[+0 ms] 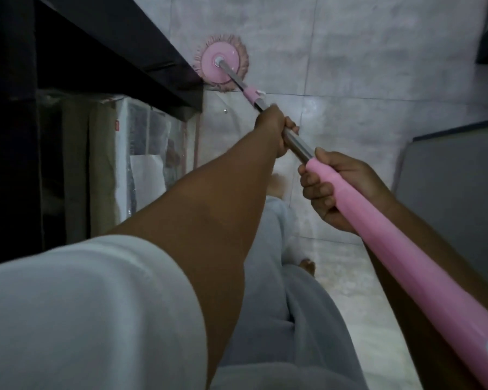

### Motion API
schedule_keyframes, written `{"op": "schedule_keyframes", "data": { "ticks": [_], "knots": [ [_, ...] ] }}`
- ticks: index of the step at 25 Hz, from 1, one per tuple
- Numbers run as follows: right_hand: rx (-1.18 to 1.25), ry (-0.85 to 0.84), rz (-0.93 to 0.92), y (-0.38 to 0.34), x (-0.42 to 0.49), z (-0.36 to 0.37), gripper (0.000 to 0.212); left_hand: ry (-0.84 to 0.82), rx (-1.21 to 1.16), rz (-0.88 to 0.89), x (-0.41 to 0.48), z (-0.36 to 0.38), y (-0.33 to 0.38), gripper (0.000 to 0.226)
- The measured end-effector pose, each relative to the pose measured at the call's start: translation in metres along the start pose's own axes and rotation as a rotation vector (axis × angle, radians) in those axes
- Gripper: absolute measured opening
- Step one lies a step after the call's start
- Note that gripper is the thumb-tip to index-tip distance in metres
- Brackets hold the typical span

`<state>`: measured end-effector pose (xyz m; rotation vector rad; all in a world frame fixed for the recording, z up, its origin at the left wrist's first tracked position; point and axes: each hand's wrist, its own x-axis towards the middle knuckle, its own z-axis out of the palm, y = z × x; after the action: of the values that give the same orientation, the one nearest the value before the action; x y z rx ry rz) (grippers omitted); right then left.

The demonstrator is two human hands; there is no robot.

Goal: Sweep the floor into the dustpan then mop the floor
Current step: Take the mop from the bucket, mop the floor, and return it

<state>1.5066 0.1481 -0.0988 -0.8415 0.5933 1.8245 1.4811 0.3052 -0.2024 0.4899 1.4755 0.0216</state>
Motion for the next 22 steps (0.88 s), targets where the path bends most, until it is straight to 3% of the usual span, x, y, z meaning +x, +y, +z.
{"op": "schedule_keyframes", "data": {
  "ticks": [8,13,17,22],
  "knots": [
    [0.199,0.037,-0.115,0.139,-0.141,-0.135,0.032,-0.114,0.156,-0.085,-0.092,0.050,-0.208,0.034],
    [0.368,0.015,-0.163,0.230,-0.215,-0.177,0.041,-0.197,0.241,-0.210,-0.146,0.053,-0.315,0.037],
    [0.334,0.005,-0.138,0.239,-0.208,-0.176,0.038,-0.199,0.266,-0.220,-0.146,0.040,-0.320,0.038],
    [0.232,0.006,-0.109,0.206,-0.160,-0.144,0.028,-0.235,0.161,-0.129,-0.123,0.022,-0.261,0.035]
  ]
}}
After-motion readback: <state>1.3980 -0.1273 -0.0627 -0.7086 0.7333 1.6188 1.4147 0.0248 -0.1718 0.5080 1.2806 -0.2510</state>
